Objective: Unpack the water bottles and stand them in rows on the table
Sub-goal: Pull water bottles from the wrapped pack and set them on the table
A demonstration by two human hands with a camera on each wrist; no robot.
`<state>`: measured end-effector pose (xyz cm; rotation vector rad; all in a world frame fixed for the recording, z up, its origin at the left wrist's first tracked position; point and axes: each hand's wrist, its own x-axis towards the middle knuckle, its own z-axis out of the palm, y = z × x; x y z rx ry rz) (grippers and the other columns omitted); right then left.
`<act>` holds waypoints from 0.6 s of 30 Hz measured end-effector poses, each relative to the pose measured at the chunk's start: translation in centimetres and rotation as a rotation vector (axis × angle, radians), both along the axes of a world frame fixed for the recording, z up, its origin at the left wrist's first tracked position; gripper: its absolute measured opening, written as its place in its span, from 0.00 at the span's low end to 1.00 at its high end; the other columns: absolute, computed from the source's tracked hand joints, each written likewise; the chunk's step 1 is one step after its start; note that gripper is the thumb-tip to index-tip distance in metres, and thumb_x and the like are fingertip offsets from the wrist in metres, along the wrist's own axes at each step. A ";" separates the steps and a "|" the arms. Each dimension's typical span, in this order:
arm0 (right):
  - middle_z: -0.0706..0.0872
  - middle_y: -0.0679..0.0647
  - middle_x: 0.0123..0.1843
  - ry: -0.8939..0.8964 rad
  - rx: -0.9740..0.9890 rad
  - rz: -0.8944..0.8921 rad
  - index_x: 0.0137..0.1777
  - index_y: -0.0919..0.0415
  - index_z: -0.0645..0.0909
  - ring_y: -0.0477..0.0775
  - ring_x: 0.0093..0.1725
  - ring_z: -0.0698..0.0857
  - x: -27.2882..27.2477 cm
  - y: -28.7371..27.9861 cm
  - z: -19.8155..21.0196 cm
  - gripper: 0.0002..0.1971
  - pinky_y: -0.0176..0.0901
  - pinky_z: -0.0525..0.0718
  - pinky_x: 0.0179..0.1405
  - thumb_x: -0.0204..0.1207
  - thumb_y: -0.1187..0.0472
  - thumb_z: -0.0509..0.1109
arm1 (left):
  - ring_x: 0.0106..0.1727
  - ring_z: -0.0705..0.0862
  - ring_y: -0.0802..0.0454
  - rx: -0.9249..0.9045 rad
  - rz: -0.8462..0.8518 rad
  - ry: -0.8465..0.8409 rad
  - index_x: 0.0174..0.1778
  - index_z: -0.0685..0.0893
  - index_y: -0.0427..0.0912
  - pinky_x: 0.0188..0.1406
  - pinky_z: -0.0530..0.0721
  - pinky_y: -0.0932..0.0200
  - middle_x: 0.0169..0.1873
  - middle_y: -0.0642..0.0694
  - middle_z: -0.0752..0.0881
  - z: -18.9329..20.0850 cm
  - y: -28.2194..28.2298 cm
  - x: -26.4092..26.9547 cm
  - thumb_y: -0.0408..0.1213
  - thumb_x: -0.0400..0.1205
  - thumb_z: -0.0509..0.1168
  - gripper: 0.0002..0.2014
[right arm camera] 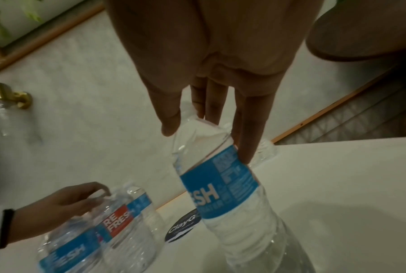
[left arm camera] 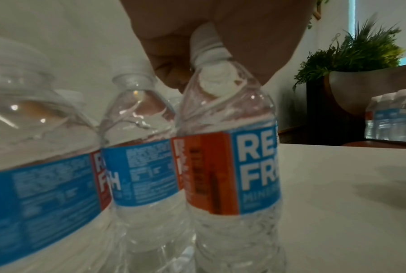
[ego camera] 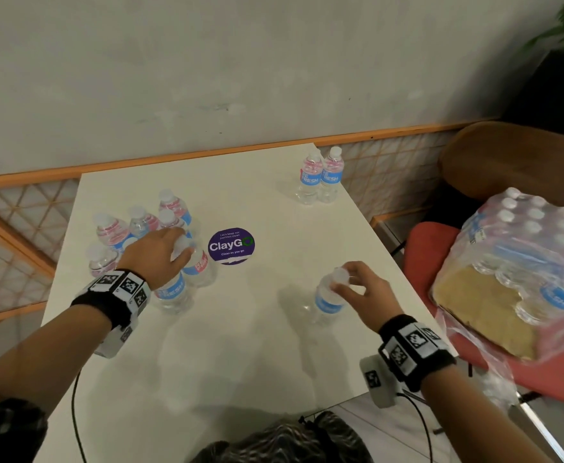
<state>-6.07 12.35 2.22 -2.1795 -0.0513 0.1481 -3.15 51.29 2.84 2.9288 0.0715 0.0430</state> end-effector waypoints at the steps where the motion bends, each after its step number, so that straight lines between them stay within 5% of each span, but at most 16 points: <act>1: 0.85 0.46 0.53 0.003 0.001 0.027 0.55 0.51 0.77 0.46 0.54 0.83 0.0 0.9 -0.1 0.13 0.24 0.74 0.45 0.74 0.57 0.75 | 0.62 0.81 0.42 0.008 -0.006 -0.005 0.73 0.73 0.46 0.50 0.83 0.46 0.66 0.44 0.80 0.0 0.0 -0.1 0.52 0.83 0.59 0.24; 5: 0.84 0.46 0.55 0.026 0.016 0.099 0.55 0.50 0.76 0.46 0.56 0.82 0.2 4.0 -0.1 0.13 0.29 0.75 0.51 0.74 0.57 0.74 | 0.59 0.82 0.40 0.030 -0.047 -0.013 0.77 0.69 0.48 0.45 0.82 0.48 0.64 0.43 0.77 0.2 -0.8 -0.3 0.50 0.84 0.58 0.24; 9: 0.85 0.47 0.56 0.076 0.054 0.088 0.54 0.49 0.76 0.49 0.57 0.83 0.7 5.4 -0.2 0.13 0.37 0.79 0.54 0.73 0.55 0.75 | 0.61 0.82 0.41 0.017 -0.044 0.012 0.77 0.69 0.49 0.51 0.81 0.48 0.68 0.43 0.79 0.4 -1.3 -0.1 0.53 0.85 0.54 0.24; 13: 0.82 0.50 0.62 0.171 -0.003 0.055 0.63 0.42 0.74 0.53 0.60 0.82 1.3 5.5 -0.8 0.21 0.42 0.79 0.55 0.71 0.47 0.75 | 0.62 0.83 0.42 -0.032 -0.042 0.022 0.79 0.64 0.53 0.52 0.83 0.47 0.68 0.43 0.80 0.3 -0.6 -0.5 0.58 0.83 0.54 0.29; 18: 0.82 0.56 0.61 0.435 0.112 0.019 0.69 0.39 0.71 0.59 0.56 0.85 1.4 6.5 -1.3 0.26 0.45 0.87 0.44 0.72 0.39 0.70 | 0.66 0.77 0.39 0.020 -0.032 -0.051 0.81 0.60 0.48 0.50 0.84 0.44 0.69 0.40 0.76 0.1 -0.5 -1.5 0.56 0.81 0.62 0.35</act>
